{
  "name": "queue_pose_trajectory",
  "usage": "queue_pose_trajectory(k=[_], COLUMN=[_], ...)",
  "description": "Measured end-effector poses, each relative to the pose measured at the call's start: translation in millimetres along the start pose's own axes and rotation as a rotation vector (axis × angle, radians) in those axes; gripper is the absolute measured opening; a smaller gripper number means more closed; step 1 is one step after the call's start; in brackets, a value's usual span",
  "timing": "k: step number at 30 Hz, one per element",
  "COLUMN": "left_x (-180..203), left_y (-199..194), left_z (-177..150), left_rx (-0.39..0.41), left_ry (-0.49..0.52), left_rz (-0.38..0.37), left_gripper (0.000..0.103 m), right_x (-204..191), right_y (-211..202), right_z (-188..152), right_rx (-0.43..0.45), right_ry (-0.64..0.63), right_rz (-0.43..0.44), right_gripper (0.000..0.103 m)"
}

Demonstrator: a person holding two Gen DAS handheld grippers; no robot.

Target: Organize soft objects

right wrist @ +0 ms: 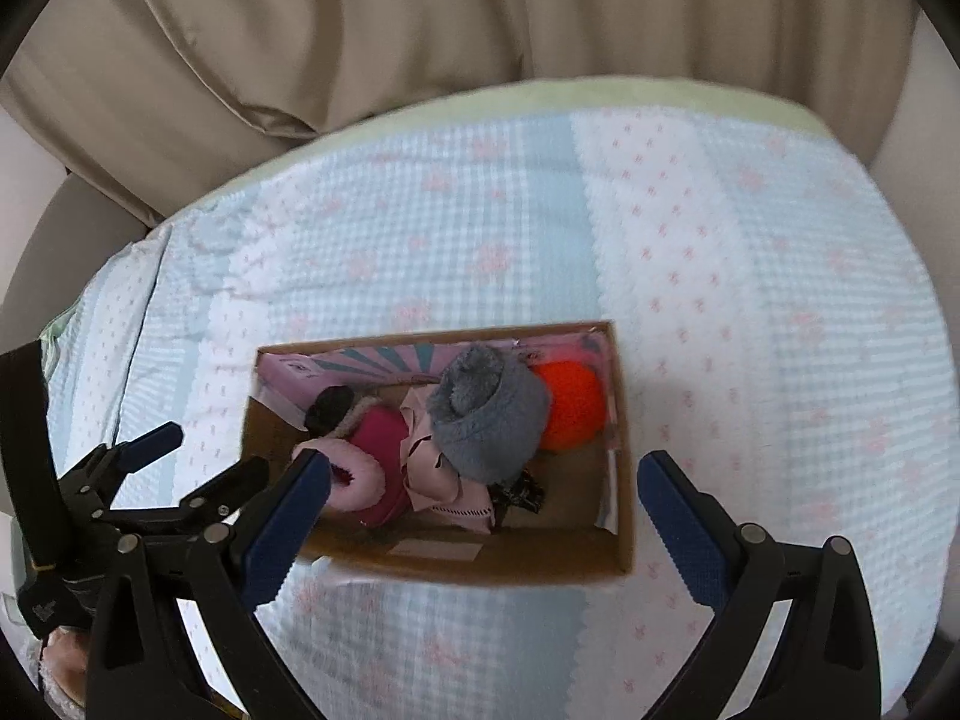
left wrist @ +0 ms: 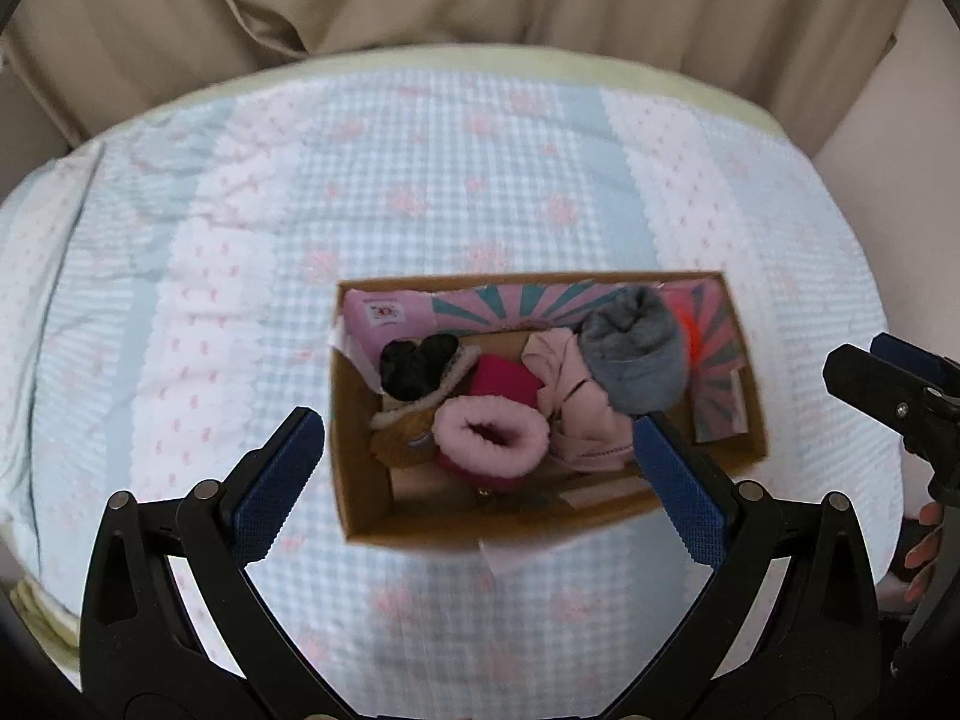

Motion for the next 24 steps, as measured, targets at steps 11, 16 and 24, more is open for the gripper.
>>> queue_pose_trajectory(k=[11, 16, 24], left_x=[28, 43, 73], left_y=[-157, -222, -288], left_z=[0, -6, -33], left_rx=[0.255, 0.376, 0.496], left_ry=[-0.006, -0.033, -0.022], left_rz=[-0.024, -0.036, -0.017], left_gripper=[0.103, 0.103, 0.103], right_x=[14, 17, 23], right_y=[-141, -206, -283], right_z=[0, -6, -26], right_rx=[0.173, 0.266, 0.384], right_ry=[-0.013, -0.05, -0.112], right_rz=[-0.119, -0.175, -0.229], right_gripper=[0.102, 0.102, 0.102])
Point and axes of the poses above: each gripper's, at about its wrist camera, not at the fingertips, and y roughly the way its jaws point, x to its right, z to its top, the point moved 8 cm from there along y, roughly the way its jaws point, and after that the axes turned 11 degrees about -y, right-handed, at the moved point
